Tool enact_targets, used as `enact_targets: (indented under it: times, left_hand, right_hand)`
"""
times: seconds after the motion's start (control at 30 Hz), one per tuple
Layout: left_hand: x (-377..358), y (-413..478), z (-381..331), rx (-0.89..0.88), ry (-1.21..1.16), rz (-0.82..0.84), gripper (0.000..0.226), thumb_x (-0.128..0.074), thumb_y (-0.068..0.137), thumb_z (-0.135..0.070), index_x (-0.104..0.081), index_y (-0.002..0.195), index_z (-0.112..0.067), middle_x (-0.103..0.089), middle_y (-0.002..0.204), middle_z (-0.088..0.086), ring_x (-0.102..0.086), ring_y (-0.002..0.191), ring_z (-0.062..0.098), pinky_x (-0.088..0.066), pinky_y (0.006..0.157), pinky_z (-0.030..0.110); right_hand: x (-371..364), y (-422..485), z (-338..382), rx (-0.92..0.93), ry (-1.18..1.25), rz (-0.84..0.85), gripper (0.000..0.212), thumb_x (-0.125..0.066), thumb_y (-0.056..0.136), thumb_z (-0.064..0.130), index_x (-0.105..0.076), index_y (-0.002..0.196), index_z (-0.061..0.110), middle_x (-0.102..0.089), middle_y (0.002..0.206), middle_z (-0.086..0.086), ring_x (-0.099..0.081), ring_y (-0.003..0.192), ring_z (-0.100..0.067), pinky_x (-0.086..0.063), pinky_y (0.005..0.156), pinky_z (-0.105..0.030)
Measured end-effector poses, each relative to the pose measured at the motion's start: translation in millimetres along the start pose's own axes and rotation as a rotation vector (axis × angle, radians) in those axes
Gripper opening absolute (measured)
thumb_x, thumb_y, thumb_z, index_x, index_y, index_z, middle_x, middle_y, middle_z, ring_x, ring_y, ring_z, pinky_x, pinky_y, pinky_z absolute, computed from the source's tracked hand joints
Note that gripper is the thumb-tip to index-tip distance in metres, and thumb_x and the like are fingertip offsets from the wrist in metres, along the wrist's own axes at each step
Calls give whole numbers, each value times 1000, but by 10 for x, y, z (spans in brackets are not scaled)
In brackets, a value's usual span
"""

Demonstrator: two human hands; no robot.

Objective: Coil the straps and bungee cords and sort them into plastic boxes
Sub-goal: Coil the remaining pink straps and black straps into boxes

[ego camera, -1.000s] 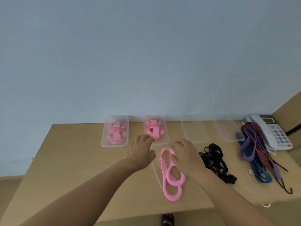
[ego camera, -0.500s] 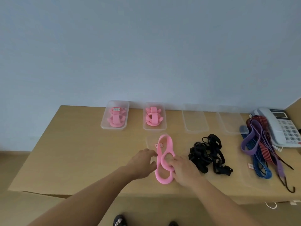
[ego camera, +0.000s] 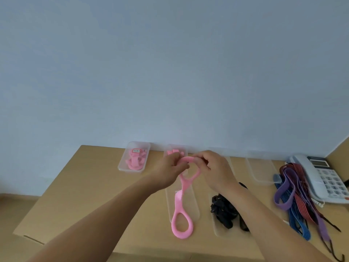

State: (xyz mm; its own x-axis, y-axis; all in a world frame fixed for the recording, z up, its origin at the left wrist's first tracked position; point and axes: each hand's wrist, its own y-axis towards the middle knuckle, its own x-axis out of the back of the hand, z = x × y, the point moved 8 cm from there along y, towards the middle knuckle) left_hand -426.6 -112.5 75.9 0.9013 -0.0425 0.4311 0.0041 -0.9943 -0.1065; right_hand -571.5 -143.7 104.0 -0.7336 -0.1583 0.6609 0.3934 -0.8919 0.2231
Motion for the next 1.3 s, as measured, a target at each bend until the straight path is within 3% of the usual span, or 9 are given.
enact_targets:
  times: [0.17,0.3,0.43,0.57,0.73,0.87,1.03,1.2,1.3]
  left_hand:
    - [133,-25,-400,10,-221,111,20,-58,99,-27,-61,99,-7,-77,90,9,-75,78,30,-56,62,28]
    - [156,-58,-557,13,-263,144,23,-61,97,-24,-61,102,-1,-76,92,11,-74,77,35,-58,62,35]
    - [262,-92,-614,20,-334,125,22,-62,97,-21,-61,100,1,-73,88,15,-73,74,32,-58,62,34]
    - [342,-122,-640,32,-366,175,20,-64,94,-19,-61,99,0,-71,85,15,-72,76,33,-57,65,36]
    - [343,-123,-670,127,-454,311,25,-61,82,-21,-61,95,1,-66,86,21,-68,80,38,-58,74,42]
    - [306,-95,-693,157,-518,397,35,-60,85,-32,-62,96,2,-61,89,24,-64,84,38,-58,78,44]
    - [337,-20,-741,148,-575,363,39,-52,98,-38,-62,88,-1,-60,77,17,-62,78,35,-57,73,42]
    - [338,-7,-832,69,-613,349,20,-58,98,-20,-60,89,-2,-62,75,12,-62,79,35,-56,62,34]
    - [353,-24,-876,7,-637,355,12,-58,97,-11,-57,89,-2,-64,78,13,-67,73,31,-56,60,31]
  right_hand:
    - [277,108,176,-76,219,-5,10,-58,95,34,-68,93,36,-71,87,16,-64,82,0,-49,72,-14]
    - [375,187,247,-106,203,60,31,-54,98,34,-72,83,14,-72,77,-1,-65,70,-18,-48,65,-25]
    - [407,264,396,-102,200,164,45,-48,101,39,-68,78,6,-73,72,5,-62,61,-5,-47,61,-16]
    - [417,300,519,-101,225,223,45,-50,100,35,-67,74,3,-73,71,4,-62,60,-5,-49,62,-17]
    - [483,308,642,-107,404,142,26,-63,93,30,-78,73,26,-72,70,6,-59,58,0,-43,52,-10]
    - [509,294,615,-132,497,79,10,-72,87,23,-77,79,25,-73,76,7,-64,69,1,-46,57,-9]
    - [581,263,624,-92,490,-38,8,-77,82,22,-76,83,30,-73,82,8,-62,75,-3,-51,64,-14]
    - [611,233,629,-82,422,-68,10,-82,78,26,-74,81,32,-68,76,15,-51,67,-4,-48,63,-15]
    - [591,210,608,-103,470,-46,5,-78,83,26,-74,87,27,-69,76,15,-60,72,-4,-48,63,-13]
